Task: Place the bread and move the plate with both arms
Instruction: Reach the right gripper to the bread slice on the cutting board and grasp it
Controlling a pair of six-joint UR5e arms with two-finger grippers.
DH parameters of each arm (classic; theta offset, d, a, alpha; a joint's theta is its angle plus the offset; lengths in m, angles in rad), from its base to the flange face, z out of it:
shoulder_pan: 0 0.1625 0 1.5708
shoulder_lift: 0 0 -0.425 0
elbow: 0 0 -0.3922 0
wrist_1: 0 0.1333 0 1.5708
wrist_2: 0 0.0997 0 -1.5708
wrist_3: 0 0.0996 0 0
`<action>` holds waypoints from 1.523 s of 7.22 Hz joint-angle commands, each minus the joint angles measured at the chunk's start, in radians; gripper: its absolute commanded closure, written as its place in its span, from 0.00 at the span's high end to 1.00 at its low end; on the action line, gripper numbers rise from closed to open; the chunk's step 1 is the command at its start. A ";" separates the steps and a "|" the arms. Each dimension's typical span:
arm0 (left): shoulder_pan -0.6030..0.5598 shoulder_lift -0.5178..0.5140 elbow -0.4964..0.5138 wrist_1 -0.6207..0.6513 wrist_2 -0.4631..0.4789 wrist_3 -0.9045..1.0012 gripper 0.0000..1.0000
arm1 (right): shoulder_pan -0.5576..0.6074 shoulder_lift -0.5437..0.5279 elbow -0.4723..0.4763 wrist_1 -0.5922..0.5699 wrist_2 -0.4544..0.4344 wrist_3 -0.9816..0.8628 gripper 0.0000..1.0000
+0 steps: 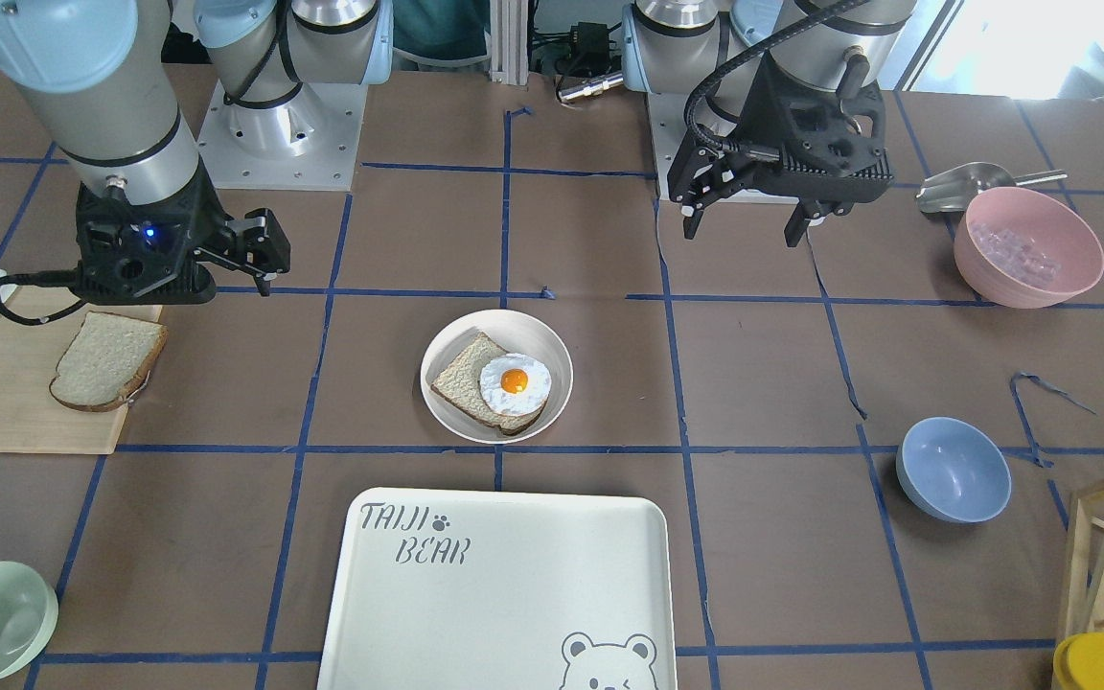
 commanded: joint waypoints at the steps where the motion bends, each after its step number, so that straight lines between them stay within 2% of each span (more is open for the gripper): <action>1: 0.000 0.000 0.001 0.000 0.000 0.000 1.00 | -0.084 -0.001 0.257 -0.210 -0.147 -0.002 1.00; 2: 0.000 0.000 0.001 0.000 0.000 0.000 1.00 | -0.142 -0.001 0.358 -0.290 -0.154 -0.001 1.00; 4: 0.000 0.000 -0.001 0.000 0.000 0.000 1.00 | -0.236 0.034 0.544 -0.573 -0.224 -0.016 1.00; 5: 0.000 0.000 0.001 0.000 0.000 0.000 1.00 | -0.241 0.061 0.584 -0.633 -0.238 -0.016 1.00; 8: 0.000 0.000 0.001 0.000 0.000 0.000 1.00 | -0.254 0.117 0.586 -0.688 -0.237 -0.016 1.00; 9: 0.000 0.000 0.001 0.000 0.000 0.000 1.00 | -0.254 0.121 0.585 -0.692 -0.237 -0.016 0.92; 11: 0.000 0.000 0.001 0.000 0.000 0.000 1.00 | -0.254 0.129 0.583 -0.710 -0.255 -0.030 0.90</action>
